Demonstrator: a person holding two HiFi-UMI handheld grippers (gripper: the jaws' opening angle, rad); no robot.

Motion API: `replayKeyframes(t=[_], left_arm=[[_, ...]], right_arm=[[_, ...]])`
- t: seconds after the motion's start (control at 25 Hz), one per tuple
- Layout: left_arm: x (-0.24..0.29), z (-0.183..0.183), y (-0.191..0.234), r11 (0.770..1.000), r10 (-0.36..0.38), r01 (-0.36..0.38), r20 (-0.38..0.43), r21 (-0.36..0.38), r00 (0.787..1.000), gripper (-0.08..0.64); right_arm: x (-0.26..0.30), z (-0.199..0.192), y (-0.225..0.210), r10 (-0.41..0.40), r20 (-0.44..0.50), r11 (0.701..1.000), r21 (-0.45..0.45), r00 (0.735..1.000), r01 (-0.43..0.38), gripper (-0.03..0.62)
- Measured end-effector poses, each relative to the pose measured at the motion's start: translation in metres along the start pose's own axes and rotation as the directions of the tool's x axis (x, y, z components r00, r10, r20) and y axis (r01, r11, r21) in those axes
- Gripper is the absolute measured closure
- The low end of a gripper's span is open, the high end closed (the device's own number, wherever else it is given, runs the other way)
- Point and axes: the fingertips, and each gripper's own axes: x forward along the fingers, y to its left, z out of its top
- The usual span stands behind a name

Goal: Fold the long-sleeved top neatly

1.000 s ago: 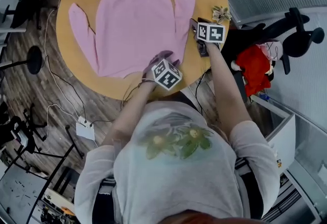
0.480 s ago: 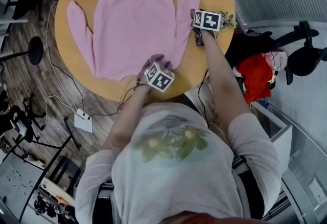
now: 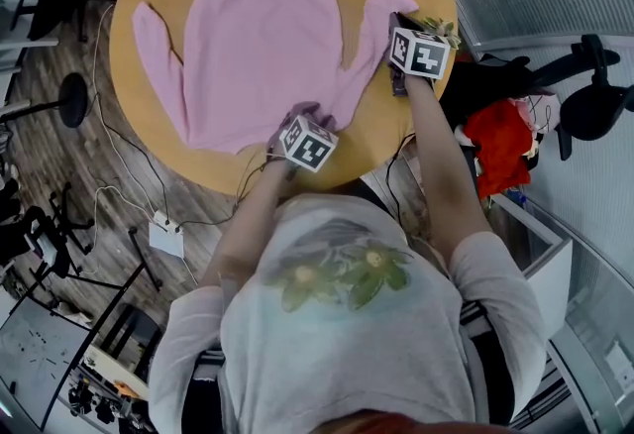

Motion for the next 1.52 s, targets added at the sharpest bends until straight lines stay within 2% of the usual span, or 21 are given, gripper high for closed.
replayKeyframes(t=[0.16,0.4,0.56,0.88,1.12,1.28,1.4,1.52], left_arm=[[-0.004,0.002,0.004,0.998,-0.033,0.033,-0.002,-0.058,0.999,0.413],[-0.027,0.016,0.013,0.996,0.002,0.005,0.078,-0.092,0.997,0.413],[-0.044,0.016,0.021,0.994,0.037,-0.025,0.118,-0.106,0.992,0.413],[-0.091,0.002,0.051,0.989,0.081,-0.053,0.205,-0.140,0.975,0.413],[-0.128,-0.033,0.093,0.985,0.103,-0.069,0.226,-0.156,0.969,0.413],[-0.155,-0.067,0.130,0.983,0.126,-0.089,0.232,-0.162,0.964,0.413],[-0.170,-0.089,0.152,0.978,0.139,-0.095,0.236,-0.188,0.962,0.413],[-0.179,-0.105,0.171,0.975,0.141,-0.093,0.235,-0.201,0.962,0.413]], right_arm=[[-0.049,0.019,-0.012,-0.018,0.095,0.998,0.066,0.995,0.012,0.569],[-0.112,0.017,-0.020,0.011,0.196,0.992,0.119,0.981,-0.035,0.569],[-0.128,0.008,-0.011,0.062,0.234,0.987,0.127,0.970,-0.094,0.569],[-0.142,0.001,0.025,0.065,0.259,0.988,0.118,0.964,-0.099,0.569],[-0.148,0.008,0.095,0.098,0.281,0.990,0.071,0.955,-0.122,0.569],[-0.143,0.003,0.179,0.146,0.276,0.988,0.009,0.950,-0.154,0.569],[-0.122,-0.021,0.250,0.195,0.225,0.980,-0.019,0.954,-0.196,0.569],[-0.089,-0.063,0.312,0.229,0.121,0.973,-0.016,0.966,-0.229,0.569]])
